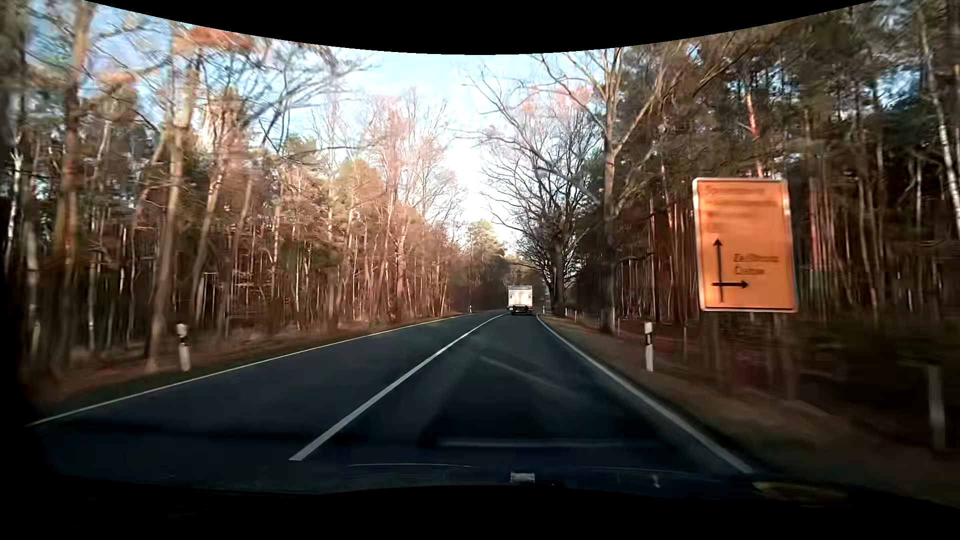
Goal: Follow the waypoints while adhering to traffic rules and regulations
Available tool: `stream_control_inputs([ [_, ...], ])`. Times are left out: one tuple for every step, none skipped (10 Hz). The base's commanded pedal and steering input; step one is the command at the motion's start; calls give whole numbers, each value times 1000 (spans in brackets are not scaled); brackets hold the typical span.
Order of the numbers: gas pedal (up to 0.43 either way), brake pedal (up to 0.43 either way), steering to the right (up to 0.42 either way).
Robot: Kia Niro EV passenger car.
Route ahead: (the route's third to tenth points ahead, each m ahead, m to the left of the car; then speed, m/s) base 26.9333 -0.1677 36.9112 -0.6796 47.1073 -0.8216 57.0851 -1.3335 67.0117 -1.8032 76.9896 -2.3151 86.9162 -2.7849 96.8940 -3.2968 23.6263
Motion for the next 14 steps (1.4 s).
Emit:
stream_control_inputs([
  [118,0,6],
  [118,0,6],
  [118,0,6],
  [118,0,6],
  [118,0,6],
  [118,0,7],
  [118,0,7],
  [118,0,8],
  [118,0,8],
  [118,0,8],
  [118,0,9],
  [118,0,10],
  [118,0,9],
  [118,0,10],
])
